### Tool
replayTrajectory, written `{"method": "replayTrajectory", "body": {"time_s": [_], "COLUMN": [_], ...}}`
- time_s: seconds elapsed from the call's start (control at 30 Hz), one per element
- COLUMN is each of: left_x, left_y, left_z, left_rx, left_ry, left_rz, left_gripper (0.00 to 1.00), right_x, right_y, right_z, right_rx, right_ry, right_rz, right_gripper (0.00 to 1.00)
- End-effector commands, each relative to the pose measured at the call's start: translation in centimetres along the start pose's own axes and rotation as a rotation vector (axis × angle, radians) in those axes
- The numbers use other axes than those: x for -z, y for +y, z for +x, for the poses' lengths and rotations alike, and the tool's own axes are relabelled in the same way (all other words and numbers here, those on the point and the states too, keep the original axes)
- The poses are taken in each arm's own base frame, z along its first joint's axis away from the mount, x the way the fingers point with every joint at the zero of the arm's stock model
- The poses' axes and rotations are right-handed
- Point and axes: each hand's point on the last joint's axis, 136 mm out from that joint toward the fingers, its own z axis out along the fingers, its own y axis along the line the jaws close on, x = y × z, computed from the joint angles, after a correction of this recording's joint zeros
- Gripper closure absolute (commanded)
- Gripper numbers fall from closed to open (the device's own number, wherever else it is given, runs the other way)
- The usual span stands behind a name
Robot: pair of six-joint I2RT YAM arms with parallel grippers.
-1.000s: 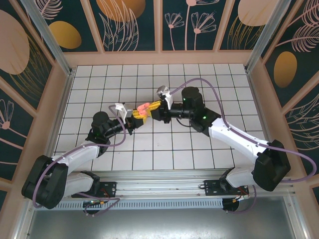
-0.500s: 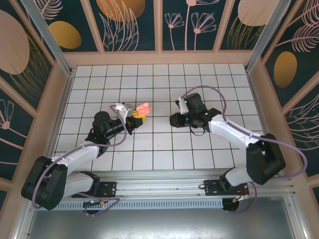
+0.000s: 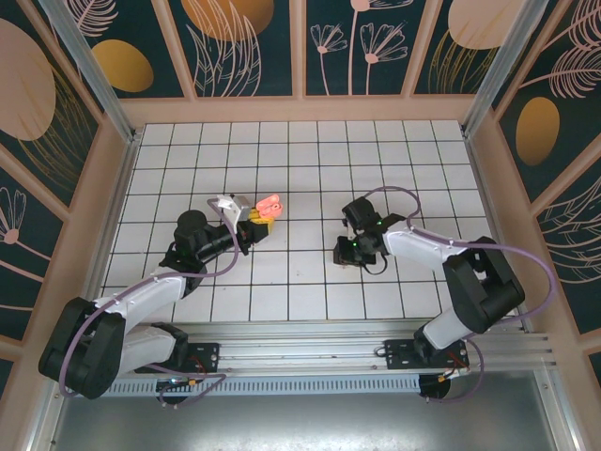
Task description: Insert wireless bluetooth earbuds into charging case
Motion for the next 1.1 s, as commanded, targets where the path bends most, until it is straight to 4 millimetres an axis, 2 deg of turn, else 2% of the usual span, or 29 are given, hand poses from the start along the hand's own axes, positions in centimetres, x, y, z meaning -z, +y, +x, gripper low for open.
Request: {"method": "replayTrajectory", "body": {"time_s": [0.0,0.23,0.3,0.4,0.5,0.73,1.07], "left_x": [0.2,0.3,0.3,0.3,0.3,0.3,0.3], "left_y": [0.0,0.0,0.0,0.0,0.0,0.0,-0.1], "left_z": [-1.0,-1.0,-1.0,-0.9,-0.9,-0.9,-1.0], "left_rx": [-0.036,-0.042,-0.045,-0.043,-0.043,-0.044,-0.048], "left_ry": [-0.026,-0.026,-0.025,-0.022,-0.022,-0.021,-0.019], "left_rz": [-0.005,-0.009,-0.011,-0.009,-0.01,-0.011,-0.004], "left_gripper": [0.91,0.91,0.91,0.91,0.91,0.91,0.91], "right_x": [-1.1,-2.4,-2.5,-2.1,-1.0,1.0,-0.3], "right_y": [-1.9,-2.3,-2.3,-2.0,-1.4,-0.8,-0.1], "right_z": [1.7,2.6,2.7,2.4,1.5,0.6,0.9], "right_rx": [-0.043,-0.04,-0.036,-0.028,-0.008,0.044,0.085], "right_ry": [0.061,0.125,0.138,0.143,0.128,0.145,0.213], "right_rz": [0.096,0.146,0.156,0.171,0.188,0.236,0.263], "right_gripper": [0.75,0.74,0.71,0.62,0.58,0.57,0.58]}}
